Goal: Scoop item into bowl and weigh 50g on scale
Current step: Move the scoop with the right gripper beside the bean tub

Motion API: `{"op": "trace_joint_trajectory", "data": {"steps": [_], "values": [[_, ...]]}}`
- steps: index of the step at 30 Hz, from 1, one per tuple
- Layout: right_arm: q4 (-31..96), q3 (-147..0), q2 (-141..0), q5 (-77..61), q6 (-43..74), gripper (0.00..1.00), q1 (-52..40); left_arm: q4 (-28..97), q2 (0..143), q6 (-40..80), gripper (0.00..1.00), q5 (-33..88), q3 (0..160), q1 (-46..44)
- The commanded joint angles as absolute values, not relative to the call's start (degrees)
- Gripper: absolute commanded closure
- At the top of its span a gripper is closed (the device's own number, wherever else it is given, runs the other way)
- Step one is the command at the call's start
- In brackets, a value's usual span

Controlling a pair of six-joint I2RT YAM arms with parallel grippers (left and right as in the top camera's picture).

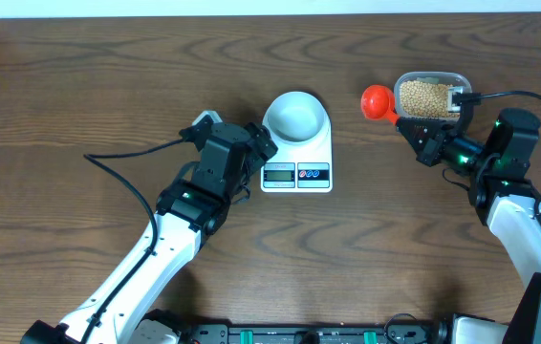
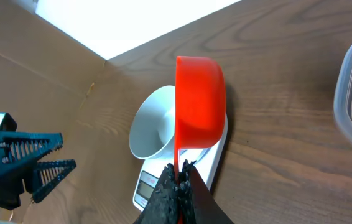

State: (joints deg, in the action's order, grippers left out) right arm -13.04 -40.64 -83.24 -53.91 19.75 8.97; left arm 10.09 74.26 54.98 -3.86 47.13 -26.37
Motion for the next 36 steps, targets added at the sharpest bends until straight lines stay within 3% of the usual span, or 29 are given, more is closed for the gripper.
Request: {"op": "trace_joint_trajectory", "data": {"steps": [1, 11, 36], "values": [[-13.02, -41.23, -83.37, -53.43, 18.33, 0.98, 8.91, 10.24, 74.54, 45.65, 0.01, -5.21, 46.83, -26.44], [-13.04, -41.23, -83.37, -53.45, 16.01, 0.99, 8.91, 10.28, 74.54, 35.83, 0.02, -5.23, 46.83, -26.44], [-13.5, -41.23, -83.37, -51.33, 15.14, 0.99, 8.91, 9.8, 74.52, 35.66, 0.02, -5.63, 46.83, -26.44]]}}
